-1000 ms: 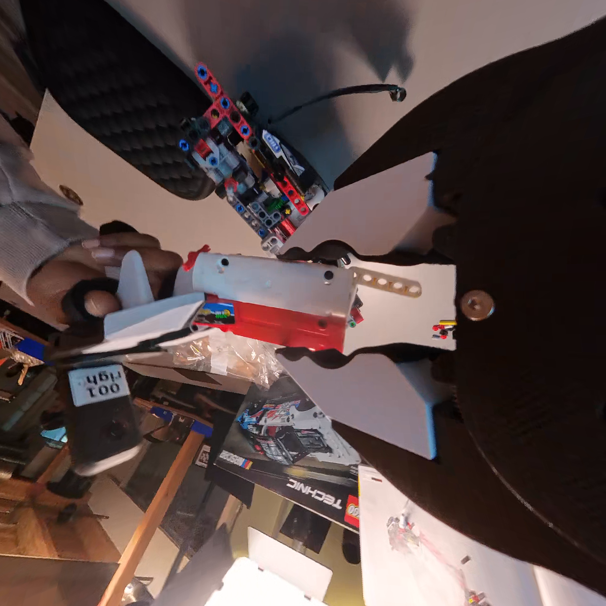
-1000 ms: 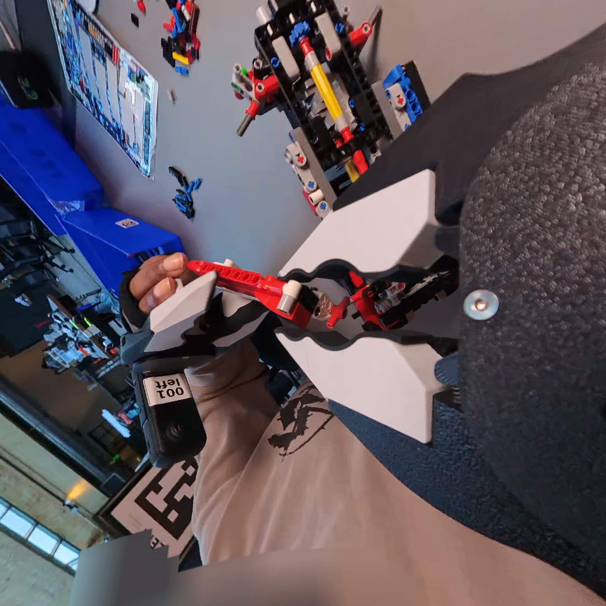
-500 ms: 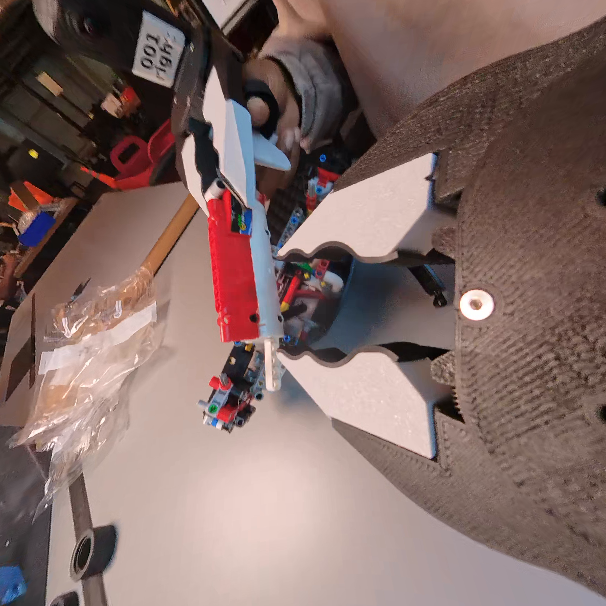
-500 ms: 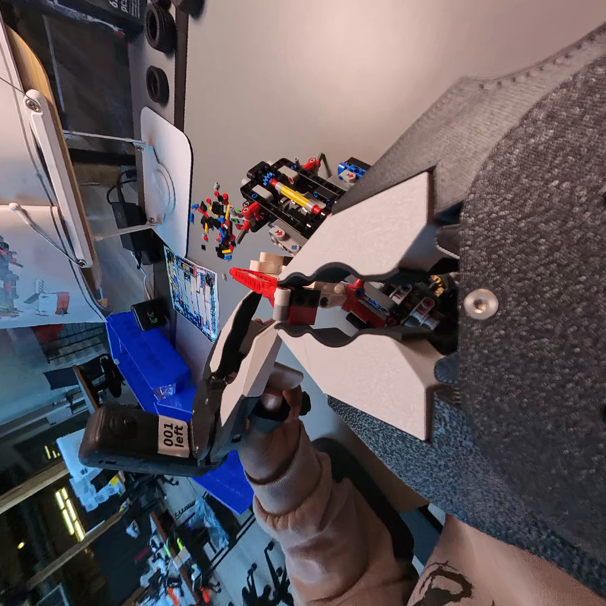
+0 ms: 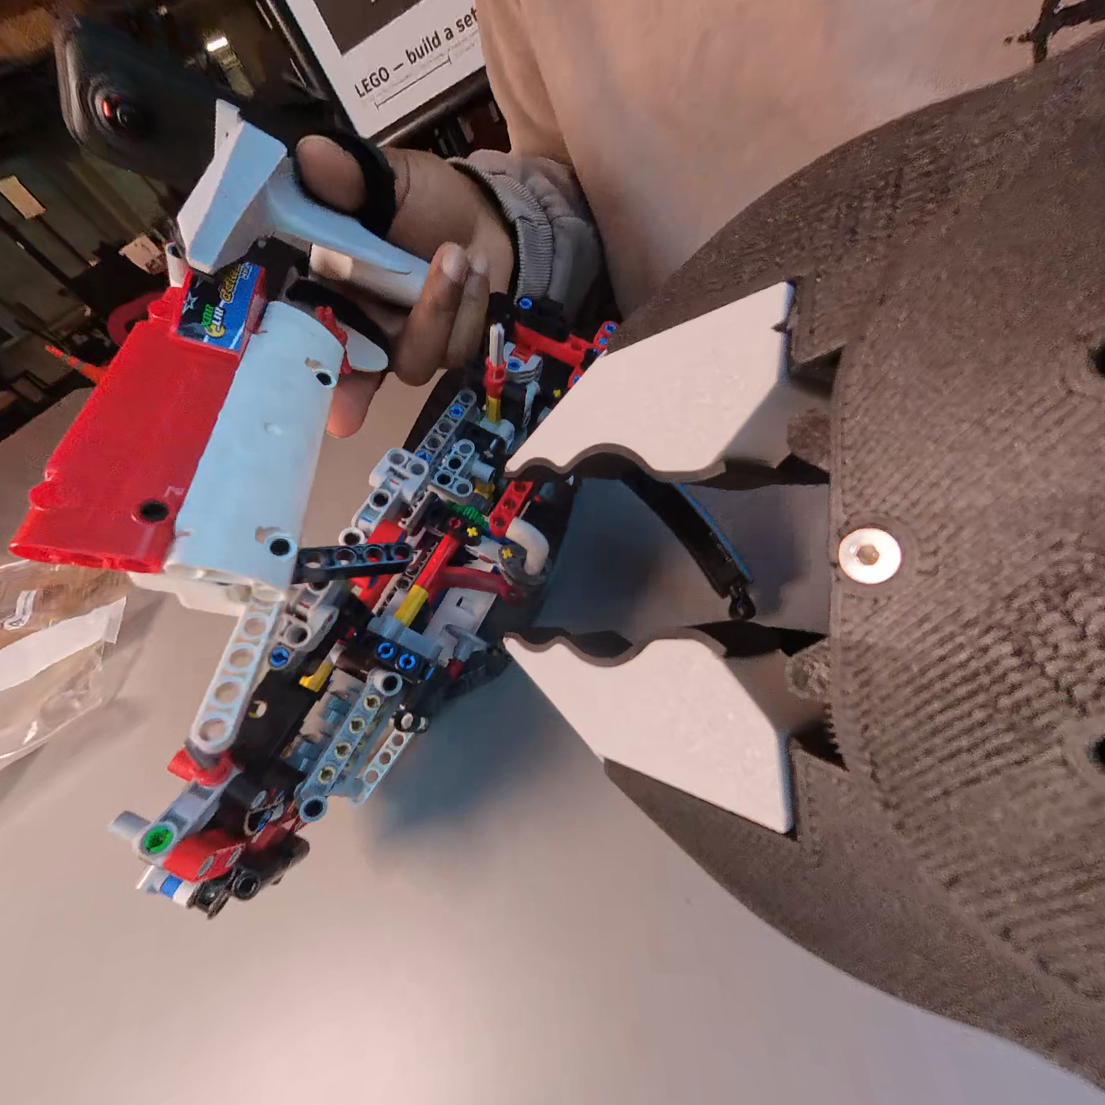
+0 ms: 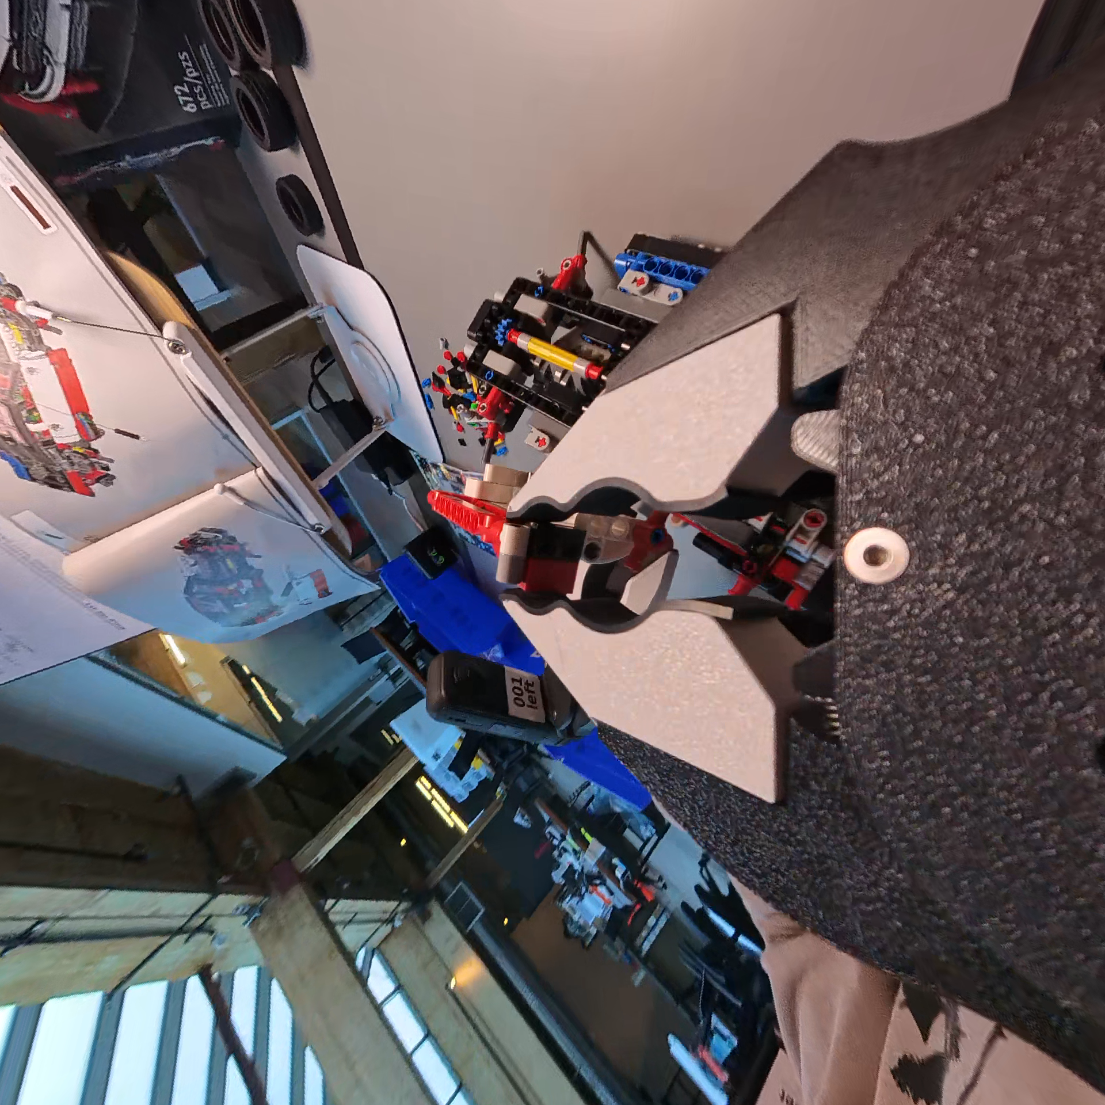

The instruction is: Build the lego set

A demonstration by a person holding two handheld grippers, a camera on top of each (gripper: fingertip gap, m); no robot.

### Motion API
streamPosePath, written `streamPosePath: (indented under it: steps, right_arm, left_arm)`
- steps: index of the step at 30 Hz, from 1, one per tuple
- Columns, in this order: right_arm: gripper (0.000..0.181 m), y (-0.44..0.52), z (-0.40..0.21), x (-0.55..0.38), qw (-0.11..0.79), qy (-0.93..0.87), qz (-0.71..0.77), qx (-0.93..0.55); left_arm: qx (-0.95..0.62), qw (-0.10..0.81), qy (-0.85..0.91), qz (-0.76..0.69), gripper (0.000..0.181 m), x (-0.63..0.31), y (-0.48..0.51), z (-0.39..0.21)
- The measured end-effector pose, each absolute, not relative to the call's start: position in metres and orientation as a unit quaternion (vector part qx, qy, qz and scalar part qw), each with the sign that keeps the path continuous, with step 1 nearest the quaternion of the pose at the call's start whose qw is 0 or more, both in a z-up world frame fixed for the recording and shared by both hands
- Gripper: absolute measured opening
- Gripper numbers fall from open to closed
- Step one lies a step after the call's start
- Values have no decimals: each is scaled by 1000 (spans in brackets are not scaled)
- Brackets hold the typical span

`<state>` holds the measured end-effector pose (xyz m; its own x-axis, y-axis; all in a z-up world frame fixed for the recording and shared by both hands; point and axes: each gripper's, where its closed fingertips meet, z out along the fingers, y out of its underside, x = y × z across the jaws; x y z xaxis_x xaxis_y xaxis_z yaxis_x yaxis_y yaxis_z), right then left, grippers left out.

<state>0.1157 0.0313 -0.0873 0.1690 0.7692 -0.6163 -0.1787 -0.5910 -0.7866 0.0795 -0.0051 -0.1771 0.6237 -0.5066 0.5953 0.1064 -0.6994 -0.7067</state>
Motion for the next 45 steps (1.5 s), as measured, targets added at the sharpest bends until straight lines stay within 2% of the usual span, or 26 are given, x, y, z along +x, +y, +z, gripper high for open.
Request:
streamPosePath:
  steps: [3,7,9,13,16,18,21,26,28,30,41,42,44,45]
  right_arm:
    - [19,39,-76,144,402,-223,618,-638]
    - [19,68,-81,193,444,-200,577,-655]
    - [19,77,-83,209,451,-176,573,-661]
    - [18,83,-89,217,462,-152,571,-662]
    - [18,78,-90,205,447,-159,588,-655]
    - [19,72,-89,196,441,-177,592,-651]
    - [19,62,-84,182,436,-195,604,-638]
    - [19,48,-78,157,418,-200,633,-620]
    - [19,46,-76,150,415,-200,639,-617]
    - [18,46,-72,147,417,-200,641,-613]
    - [19,39,-65,139,402,-204,650,-612]
    - [19,36,-64,135,396,-205,655,-610]
    - [19,31,-60,125,387,-209,663,-606]
    - [18,28,-58,121,384,-209,667,-603]
  left_arm:
    - [-812,382,150,-415,50,84,-23,-158]
    - [-833,373,197,-357,81,115,-58,-167]
    - [-845,408,194,-287,85,125,-61,-175]
    - [-840,473,169,-205,70,137,-54,-182]
    - [-836,480,158,-215,51,129,-54,-181]
    - [-843,475,149,-203,51,107,-53,-181]
    - [-851,481,120,-173,21,65,-47,-178]
    - [-858,451,93,-226,41,48,-33,-189]
    - [-857,444,95,-246,32,45,-23,-195]
    - [-841,437,110,-299,9,52,-22,-194]
    - [-830,369,219,-357,8,7,-64,-194]
    - [-830,369,221,-356,13,5,-66,-192]
    - [-841,374,221,-324,37,-15,-68,-184]
    - [-840,397,209,-304,38,-32,-65,-170]
